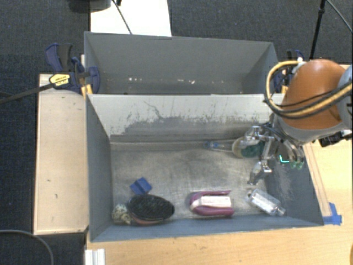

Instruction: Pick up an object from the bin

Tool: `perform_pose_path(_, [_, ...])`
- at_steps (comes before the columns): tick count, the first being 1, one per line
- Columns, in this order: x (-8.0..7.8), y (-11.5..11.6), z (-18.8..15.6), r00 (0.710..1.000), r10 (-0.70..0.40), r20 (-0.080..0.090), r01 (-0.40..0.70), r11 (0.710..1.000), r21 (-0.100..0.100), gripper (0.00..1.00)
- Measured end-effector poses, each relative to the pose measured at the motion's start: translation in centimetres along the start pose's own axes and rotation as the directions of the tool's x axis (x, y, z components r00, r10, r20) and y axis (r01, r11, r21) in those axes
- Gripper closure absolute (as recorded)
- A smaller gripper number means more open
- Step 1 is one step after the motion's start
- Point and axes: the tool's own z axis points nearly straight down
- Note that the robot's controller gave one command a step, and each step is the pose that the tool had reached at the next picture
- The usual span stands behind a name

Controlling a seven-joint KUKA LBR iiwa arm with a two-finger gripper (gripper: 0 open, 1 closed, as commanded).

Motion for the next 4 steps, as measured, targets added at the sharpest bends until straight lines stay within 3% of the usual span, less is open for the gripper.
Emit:
perform_pose_path(1, [5.7,3.7,5.9,0.987,-0.158,0.001,0.158,0.987,-0.001,0.00])
perform_pose_path(2, [5.6,7.0,9.7,0.996,-0.085,0.013,0.085,0.996,0.000,0.00])
perform_pose_path(3, [5.6,6.9,9.6,0.996,-0.089,0.014,0.089,0.996,0.001,1.00])
perform_pose_path(4, [5.5,5.3,-3.4,0.992,-0.127,0.013,0.127,0.992,0.003,1.00])
